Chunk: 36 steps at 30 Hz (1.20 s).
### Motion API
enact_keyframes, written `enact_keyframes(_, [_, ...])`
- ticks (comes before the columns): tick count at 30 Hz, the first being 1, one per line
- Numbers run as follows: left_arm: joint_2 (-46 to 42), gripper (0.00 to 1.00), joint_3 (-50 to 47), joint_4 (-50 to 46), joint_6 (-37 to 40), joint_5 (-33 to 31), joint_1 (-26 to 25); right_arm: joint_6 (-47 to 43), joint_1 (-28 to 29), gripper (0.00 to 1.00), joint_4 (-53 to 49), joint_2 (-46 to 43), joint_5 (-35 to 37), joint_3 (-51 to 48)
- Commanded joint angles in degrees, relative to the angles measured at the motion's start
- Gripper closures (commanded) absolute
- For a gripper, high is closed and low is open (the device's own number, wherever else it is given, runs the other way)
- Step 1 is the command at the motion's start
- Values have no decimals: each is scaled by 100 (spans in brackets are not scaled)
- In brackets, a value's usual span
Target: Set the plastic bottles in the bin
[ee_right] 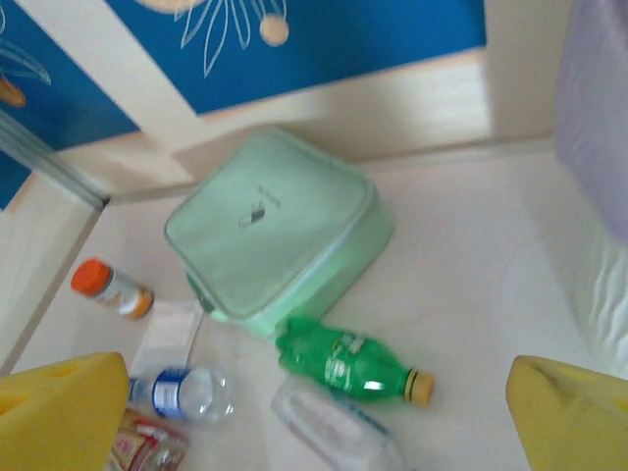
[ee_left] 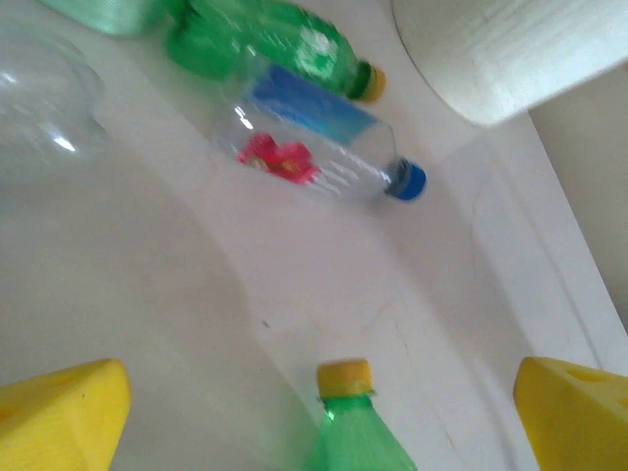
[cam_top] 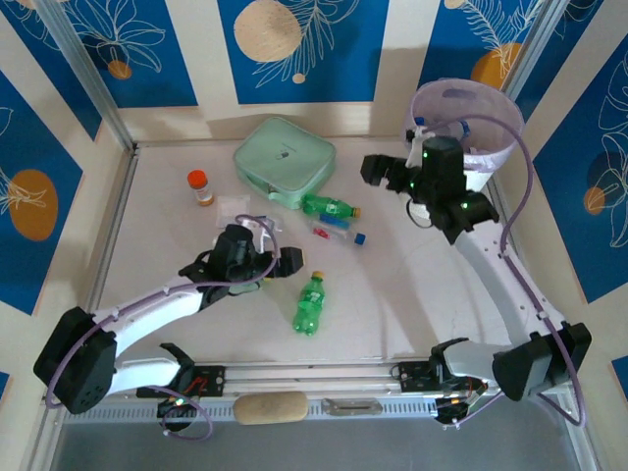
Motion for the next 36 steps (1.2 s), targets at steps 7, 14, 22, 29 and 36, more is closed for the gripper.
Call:
enact_keyframes(7, [109, 0, 405, -1634, 714, -372, -1216, 1342, 427, 1, 794, -817, 231, -1893])
enact_keyframes(14, [675, 0, 505, -1951, 765, -689, -1940, 1896, 630, 1, 1019, -1200, 401, -2642])
enact_keyframes(22, [1656, 0, 990, -2176, 836, -1050, -2407, 1979, 716, 1, 1133, -1322, 586, -2828])
enact_keyframes(29, [1975, 6, 1161, -2441, 830, -1246, -2465, 1961, 705, 1, 1487, -1094, 648, -2871])
enact_keyframes(36, [1727, 29, 1030, -2463, 620, -1616, -2465, 1828, 674, 1, 1807, -433, 393, -2546])
